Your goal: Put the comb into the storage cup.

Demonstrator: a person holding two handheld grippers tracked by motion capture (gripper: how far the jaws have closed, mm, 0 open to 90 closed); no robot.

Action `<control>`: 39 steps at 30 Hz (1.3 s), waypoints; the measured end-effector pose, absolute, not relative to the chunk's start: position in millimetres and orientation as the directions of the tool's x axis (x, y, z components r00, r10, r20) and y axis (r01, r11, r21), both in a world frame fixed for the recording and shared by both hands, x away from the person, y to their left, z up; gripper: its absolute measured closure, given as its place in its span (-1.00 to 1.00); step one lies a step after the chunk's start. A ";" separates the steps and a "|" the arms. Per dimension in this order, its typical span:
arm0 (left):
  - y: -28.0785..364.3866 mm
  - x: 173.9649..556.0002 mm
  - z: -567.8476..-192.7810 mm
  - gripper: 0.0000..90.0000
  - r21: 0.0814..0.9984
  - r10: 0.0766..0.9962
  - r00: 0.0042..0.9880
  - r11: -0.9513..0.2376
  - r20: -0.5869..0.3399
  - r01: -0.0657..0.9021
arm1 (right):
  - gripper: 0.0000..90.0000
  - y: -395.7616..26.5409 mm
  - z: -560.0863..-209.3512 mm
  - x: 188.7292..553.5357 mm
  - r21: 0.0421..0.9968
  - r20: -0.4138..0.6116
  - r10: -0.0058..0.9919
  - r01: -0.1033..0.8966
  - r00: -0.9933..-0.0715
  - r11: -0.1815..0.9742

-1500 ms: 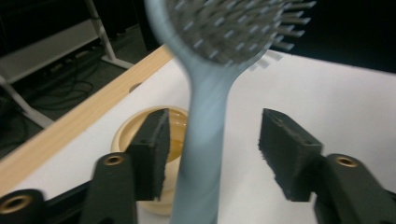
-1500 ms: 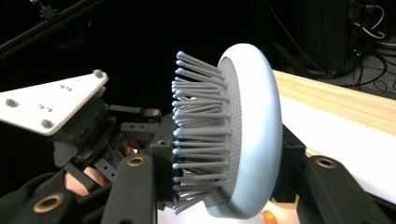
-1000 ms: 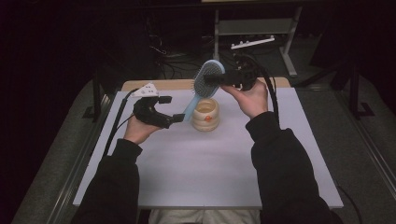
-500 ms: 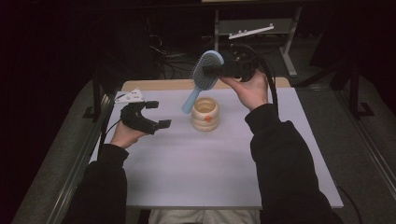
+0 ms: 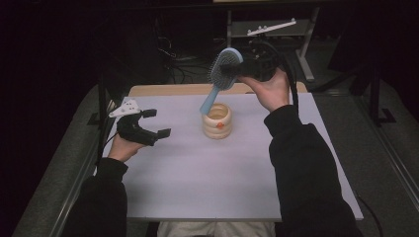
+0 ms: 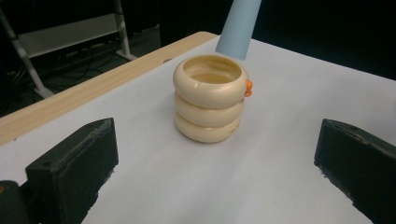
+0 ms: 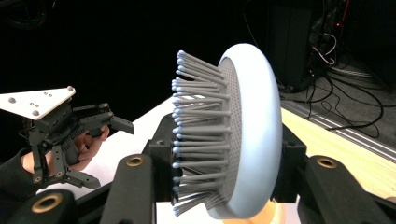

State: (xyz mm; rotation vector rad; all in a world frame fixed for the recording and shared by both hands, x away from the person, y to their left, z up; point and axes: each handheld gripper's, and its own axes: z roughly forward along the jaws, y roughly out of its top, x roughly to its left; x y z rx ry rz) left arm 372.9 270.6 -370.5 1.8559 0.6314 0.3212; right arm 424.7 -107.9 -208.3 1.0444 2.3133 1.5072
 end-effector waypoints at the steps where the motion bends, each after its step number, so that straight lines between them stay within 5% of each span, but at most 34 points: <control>1: 272.4 372.8 -372.3 -1.00 0.927 0.569 0.819 -0.260 -0.080 0.271 | 0.18 -108.6 -207.8 424.7 0.860 0.209 0.647 0.452 -0.733 0.235; 39: 327.3 349.2 -408.2 -1.00 0.934 0.655 0.745 -0.174 -0.126 0.311 | 0.17 -122.8 -224.2 444.3 0.866 0.169 0.694 0.442 -0.700 0.235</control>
